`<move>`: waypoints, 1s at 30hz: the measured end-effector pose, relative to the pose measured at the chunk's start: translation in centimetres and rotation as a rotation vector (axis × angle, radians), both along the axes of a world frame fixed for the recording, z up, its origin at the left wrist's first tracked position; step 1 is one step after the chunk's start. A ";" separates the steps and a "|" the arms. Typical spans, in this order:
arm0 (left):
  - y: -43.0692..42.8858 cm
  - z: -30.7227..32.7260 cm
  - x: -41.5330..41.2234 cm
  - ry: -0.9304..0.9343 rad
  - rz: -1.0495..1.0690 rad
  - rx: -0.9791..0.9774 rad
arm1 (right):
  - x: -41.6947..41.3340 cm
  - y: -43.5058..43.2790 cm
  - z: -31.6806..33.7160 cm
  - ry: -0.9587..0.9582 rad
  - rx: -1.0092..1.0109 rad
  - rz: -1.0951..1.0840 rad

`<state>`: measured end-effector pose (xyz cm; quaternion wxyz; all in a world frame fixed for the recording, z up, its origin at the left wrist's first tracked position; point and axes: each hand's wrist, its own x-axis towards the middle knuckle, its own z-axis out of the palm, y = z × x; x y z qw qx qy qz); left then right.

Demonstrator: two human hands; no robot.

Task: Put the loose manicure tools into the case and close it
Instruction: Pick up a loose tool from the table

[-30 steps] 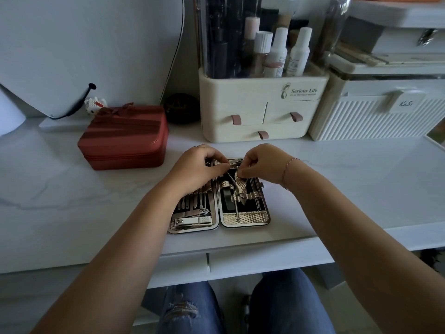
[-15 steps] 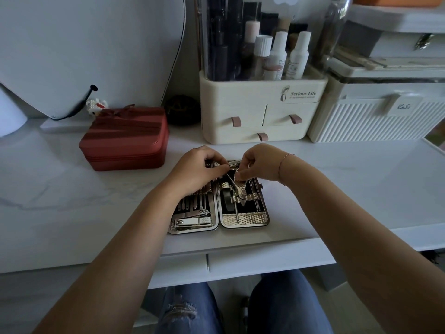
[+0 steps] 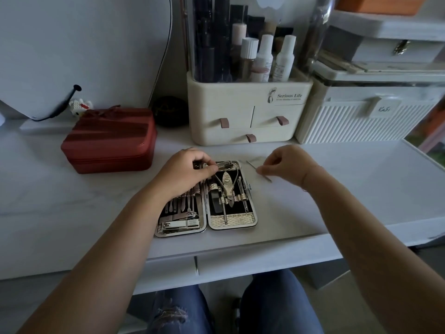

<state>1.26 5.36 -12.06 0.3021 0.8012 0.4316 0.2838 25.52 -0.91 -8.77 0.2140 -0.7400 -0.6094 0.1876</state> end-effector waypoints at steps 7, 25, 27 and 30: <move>-0.2 0.1 0.1 -0.023 0.013 -0.009 | -2.2 0.6 0.5 -0.173 -0.092 -0.076; -0.2 0.2 0.1 -0.021 0.010 -0.014 | -0.9 -1.6 1.2 0.527 -0.003 0.070; -0.2 0.2 0.1 -0.022 0.008 -0.015 | -0.6 -1.9 1.3 0.703 -0.004 0.086; -0.2 0.2 0.1 -0.023 0.009 -0.018 | -0.2 -2.0 1.2 0.939 -0.079 0.081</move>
